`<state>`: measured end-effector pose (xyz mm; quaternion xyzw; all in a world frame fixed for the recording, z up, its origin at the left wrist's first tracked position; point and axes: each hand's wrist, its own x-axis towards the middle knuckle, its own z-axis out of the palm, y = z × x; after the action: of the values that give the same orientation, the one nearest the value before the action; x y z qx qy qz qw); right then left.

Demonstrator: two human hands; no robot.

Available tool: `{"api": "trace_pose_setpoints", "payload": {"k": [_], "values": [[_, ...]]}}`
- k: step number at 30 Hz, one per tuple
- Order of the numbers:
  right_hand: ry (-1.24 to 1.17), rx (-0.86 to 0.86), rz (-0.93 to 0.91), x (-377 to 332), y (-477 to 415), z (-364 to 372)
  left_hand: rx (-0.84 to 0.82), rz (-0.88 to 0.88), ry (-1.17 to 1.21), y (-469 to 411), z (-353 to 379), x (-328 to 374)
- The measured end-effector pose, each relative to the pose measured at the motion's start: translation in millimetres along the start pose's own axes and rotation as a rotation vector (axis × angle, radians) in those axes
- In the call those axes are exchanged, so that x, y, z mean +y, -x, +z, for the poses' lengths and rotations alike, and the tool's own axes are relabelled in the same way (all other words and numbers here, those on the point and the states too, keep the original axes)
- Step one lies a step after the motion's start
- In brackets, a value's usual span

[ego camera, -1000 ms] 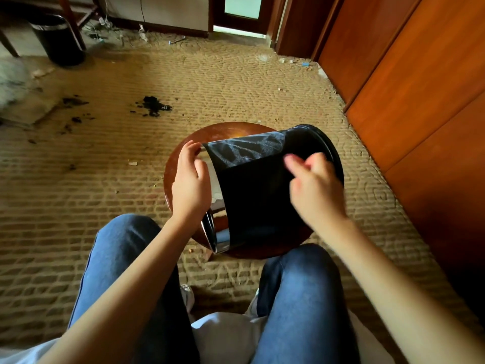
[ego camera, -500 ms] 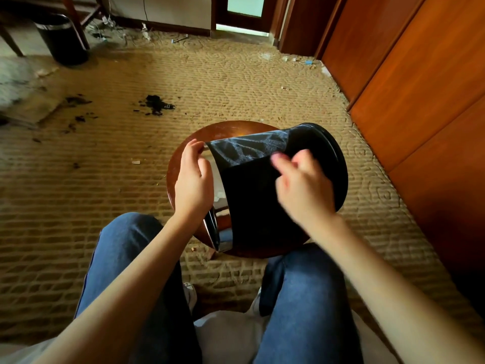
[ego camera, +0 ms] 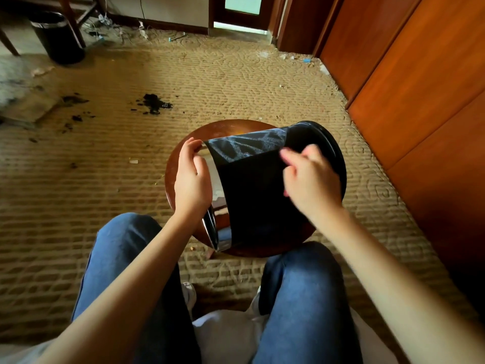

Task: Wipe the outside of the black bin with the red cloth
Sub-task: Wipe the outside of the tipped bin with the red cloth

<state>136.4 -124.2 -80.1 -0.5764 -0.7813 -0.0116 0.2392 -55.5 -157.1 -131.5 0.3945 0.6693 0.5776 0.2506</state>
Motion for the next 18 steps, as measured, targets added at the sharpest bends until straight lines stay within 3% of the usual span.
{"api": "trace_pose_setpoints", "payload": {"k": [3,5,9,12,14,18], "values": [[0.041,0.026,0.265,32.2,-14.2,-12.8,-0.007,0.009,0.013,3.5,2.0,0.3],[0.065,0.040,0.153,-0.2,-3.3,-2.3,0.001,0.003,0.022,1.4,1.9,0.1],[-0.157,-0.025,-0.256,-93.1,40.2,23.2,-0.002,0.001,0.025,-6.5,-0.9,-1.2],[-0.190,-0.042,-0.328,-71.8,33.0,15.0,-0.015,0.017,0.021,-5.7,-1.3,-1.5],[-0.084,-0.013,-0.202,-24.0,13.8,7.0,-0.004,0.000,0.018,-3.4,-0.8,-1.7],[0.054,-0.010,0.221,45.9,-16.2,-11.7,-0.006,-0.003,0.024,1.8,1.0,-0.8]]}}
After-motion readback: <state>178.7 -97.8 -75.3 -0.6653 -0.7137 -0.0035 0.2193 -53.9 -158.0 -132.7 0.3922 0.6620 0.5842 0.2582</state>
